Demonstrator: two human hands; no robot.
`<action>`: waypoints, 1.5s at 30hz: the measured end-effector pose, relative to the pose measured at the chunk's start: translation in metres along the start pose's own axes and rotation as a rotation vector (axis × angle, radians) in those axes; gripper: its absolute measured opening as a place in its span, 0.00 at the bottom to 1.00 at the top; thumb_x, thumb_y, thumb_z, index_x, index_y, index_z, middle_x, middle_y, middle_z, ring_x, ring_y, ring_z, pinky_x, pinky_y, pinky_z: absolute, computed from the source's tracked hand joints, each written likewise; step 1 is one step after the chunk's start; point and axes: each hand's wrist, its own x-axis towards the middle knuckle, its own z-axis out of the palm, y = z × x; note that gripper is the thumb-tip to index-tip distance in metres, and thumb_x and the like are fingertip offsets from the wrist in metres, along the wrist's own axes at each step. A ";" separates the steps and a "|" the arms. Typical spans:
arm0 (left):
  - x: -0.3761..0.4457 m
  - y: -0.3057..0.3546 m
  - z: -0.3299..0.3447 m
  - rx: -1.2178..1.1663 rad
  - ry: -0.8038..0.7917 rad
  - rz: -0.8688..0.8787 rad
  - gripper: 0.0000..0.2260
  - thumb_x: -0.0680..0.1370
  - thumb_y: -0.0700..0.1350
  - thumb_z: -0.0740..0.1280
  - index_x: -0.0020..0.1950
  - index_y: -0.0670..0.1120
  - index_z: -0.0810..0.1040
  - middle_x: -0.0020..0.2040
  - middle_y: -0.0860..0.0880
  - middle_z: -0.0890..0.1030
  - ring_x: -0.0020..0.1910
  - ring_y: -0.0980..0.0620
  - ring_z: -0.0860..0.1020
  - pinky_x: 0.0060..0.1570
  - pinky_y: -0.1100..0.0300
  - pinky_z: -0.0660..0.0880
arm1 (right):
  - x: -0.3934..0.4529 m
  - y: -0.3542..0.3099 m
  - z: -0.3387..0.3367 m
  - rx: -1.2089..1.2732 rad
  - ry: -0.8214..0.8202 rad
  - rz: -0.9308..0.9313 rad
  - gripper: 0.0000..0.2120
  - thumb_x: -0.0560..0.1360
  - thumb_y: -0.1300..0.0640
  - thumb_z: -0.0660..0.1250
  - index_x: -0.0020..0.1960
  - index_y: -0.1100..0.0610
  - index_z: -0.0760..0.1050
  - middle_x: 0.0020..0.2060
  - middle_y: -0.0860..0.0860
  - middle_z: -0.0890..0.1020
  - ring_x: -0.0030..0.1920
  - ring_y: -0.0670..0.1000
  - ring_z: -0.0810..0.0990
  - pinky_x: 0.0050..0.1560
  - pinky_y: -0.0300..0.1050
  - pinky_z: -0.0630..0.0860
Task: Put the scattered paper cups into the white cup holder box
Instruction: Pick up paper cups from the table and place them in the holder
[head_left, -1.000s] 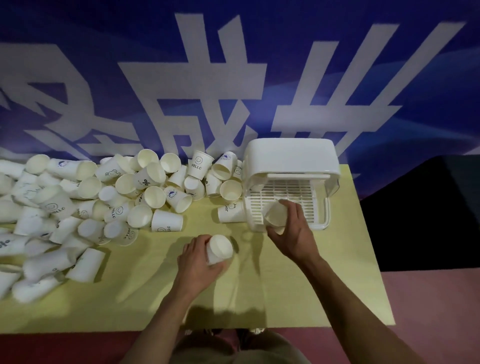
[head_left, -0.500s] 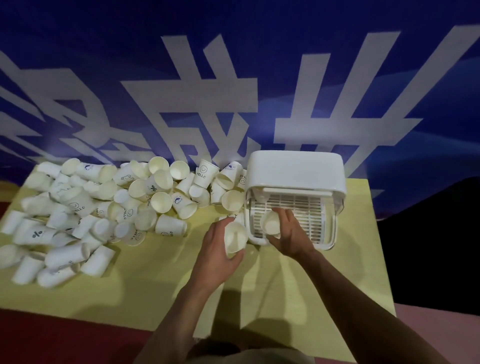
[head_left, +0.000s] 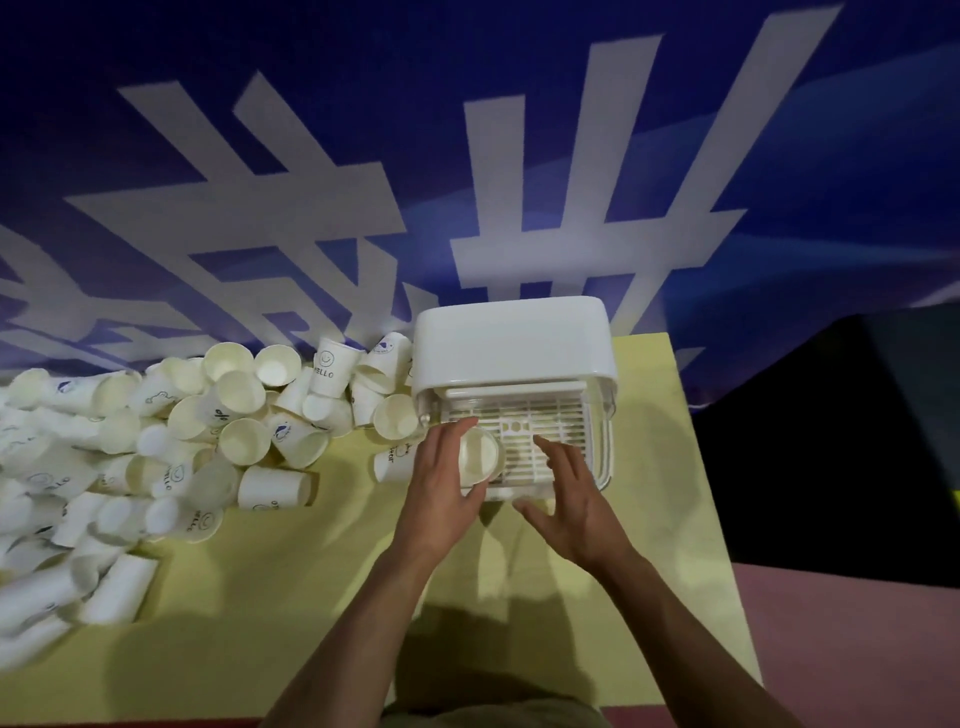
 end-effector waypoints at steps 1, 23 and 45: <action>0.003 -0.002 0.004 0.013 -0.012 0.000 0.34 0.74 0.38 0.74 0.75 0.56 0.65 0.68 0.56 0.67 0.71 0.53 0.67 0.70 0.54 0.68 | -0.006 0.000 -0.003 -0.003 0.010 0.000 0.38 0.77 0.43 0.72 0.80 0.52 0.60 0.71 0.50 0.69 0.68 0.51 0.73 0.66 0.48 0.76; 0.004 -0.042 0.015 0.156 -0.075 -0.113 0.38 0.72 0.57 0.76 0.78 0.54 0.64 0.72 0.51 0.66 0.72 0.47 0.62 0.69 0.49 0.63 | 0.012 -0.041 -0.012 -0.074 0.005 -0.077 0.33 0.80 0.45 0.71 0.79 0.54 0.63 0.70 0.50 0.71 0.70 0.51 0.72 0.70 0.46 0.72; -0.123 -0.208 -0.138 0.010 0.057 -0.293 0.28 0.72 0.43 0.77 0.70 0.52 0.74 0.64 0.49 0.71 0.62 0.46 0.70 0.65 0.43 0.71 | 0.078 -0.117 0.161 -0.790 -0.205 0.037 0.27 0.68 0.60 0.75 0.66 0.57 0.75 0.58 0.58 0.79 0.51 0.62 0.76 0.45 0.57 0.77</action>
